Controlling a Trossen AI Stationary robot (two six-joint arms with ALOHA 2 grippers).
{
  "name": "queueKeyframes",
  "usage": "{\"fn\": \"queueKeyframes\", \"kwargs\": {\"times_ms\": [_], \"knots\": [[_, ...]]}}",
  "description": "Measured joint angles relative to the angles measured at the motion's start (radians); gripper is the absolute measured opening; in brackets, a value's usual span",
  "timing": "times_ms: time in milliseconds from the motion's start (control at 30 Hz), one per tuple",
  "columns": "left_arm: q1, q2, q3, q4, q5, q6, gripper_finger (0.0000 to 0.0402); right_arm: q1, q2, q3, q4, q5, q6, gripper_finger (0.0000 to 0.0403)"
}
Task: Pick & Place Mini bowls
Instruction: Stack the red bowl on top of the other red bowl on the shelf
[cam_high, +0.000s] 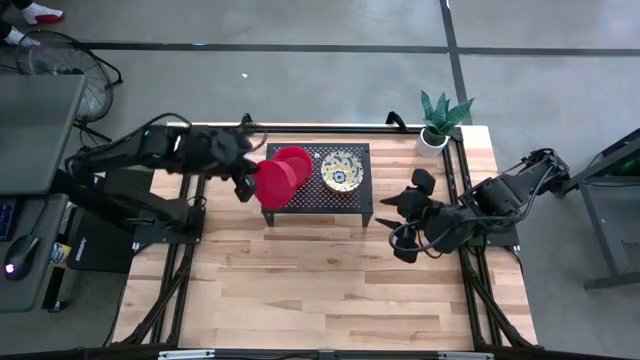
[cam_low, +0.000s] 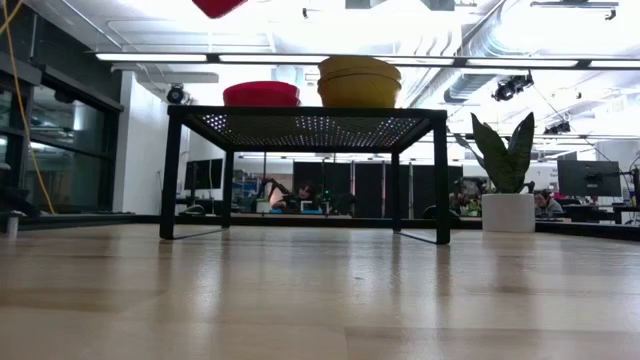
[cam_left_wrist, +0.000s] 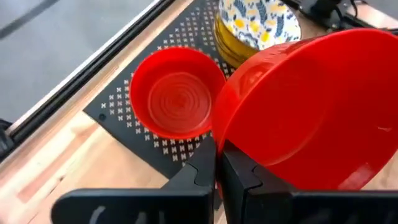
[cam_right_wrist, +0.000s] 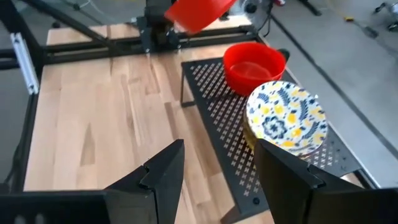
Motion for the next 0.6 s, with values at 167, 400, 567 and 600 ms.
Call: {"fn": "queueKeyframes", "kwargs": {"times_ms": [167, 400, 567, 600], "knots": [[0.115, 0.045, 0.023, 0.009, 0.107, 0.048, 0.0000, 0.000, 0.000, 0.000, -0.021, -0.057, 0.001, 0.0183], [0.275, 0.110, 0.025, 0.009, 0.291, 0.118, 0.0000, 0.000, 0.000, 0.000, -0.062, -0.116, 0.002, 0.0183], [0.378, 0.157, 0.025, 0.011, 0.382, 0.153, 0.0000, 0.000, 0.000, 0.000, -0.072, -0.146, 0.002, 0.0183], [0.397, 0.168, 0.025, 0.012, 0.397, 0.154, 0.0000, 0.000, 0.000, 0.000, -0.073, -0.151, 0.003, 0.0183]]}}
